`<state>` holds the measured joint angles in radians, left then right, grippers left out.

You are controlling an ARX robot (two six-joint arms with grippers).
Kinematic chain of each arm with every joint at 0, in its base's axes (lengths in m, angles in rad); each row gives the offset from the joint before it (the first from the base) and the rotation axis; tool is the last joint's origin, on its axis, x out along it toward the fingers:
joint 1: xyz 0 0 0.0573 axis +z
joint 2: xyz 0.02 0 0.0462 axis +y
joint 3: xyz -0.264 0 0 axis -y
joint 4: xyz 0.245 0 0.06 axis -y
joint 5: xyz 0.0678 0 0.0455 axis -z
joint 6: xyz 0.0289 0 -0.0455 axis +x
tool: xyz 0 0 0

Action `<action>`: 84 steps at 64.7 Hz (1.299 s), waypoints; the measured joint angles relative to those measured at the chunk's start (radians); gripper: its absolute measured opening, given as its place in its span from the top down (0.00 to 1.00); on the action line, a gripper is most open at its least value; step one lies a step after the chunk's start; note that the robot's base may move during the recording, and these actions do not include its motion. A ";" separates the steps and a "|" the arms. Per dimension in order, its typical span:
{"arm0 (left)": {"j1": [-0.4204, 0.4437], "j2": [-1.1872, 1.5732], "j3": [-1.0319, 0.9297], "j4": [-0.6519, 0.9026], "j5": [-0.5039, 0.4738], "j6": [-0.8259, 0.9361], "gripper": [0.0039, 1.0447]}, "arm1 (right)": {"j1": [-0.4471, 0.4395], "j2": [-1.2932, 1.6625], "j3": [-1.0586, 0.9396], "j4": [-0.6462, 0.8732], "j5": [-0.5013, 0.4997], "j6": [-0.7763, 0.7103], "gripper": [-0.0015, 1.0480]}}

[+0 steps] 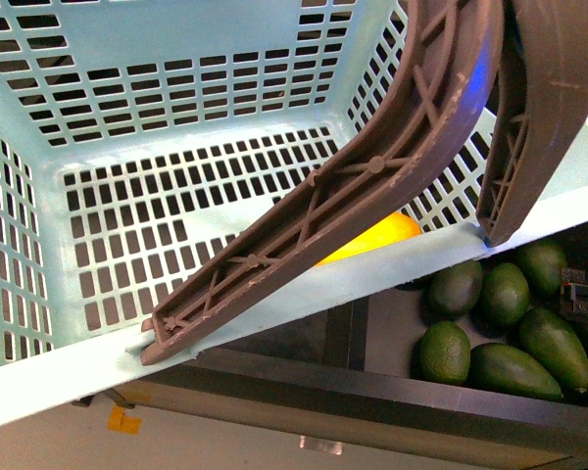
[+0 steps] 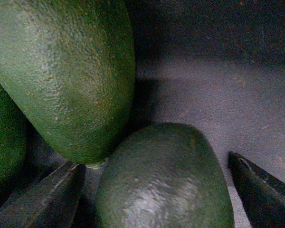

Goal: Pick mango and avocado into basket

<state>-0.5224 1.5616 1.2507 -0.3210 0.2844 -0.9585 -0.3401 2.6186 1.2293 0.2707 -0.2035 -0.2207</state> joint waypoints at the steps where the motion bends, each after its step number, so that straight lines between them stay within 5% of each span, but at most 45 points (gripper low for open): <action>1: 0.000 0.000 0.000 0.000 0.000 0.000 0.87 | 0.000 0.000 0.001 0.000 0.000 0.000 0.19; 18: 0.000 0.000 0.000 0.000 0.000 0.000 0.87 | -0.001 0.004 0.002 -0.003 0.000 0.003 0.46; 40: 0.000 0.000 0.000 0.000 0.001 0.000 0.87 | -0.041 -0.065 -0.080 0.037 -0.032 0.027 0.47; 65: 0.000 0.000 0.000 0.000 0.000 0.000 0.87 | -0.139 -0.606 -0.422 0.170 -0.208 0.101 0.48; 84: 0.000 0.000 0.000 0.000 0.001 0.000 0.87 | -0.085 -1.022 -0.546 0.151 -0.237 0.232 0.48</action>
<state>-0.5224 1.5616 1.2507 -0.3210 0.2852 -0.9588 -0.4255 1.5970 0.6838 0.4213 -0.4400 0.0113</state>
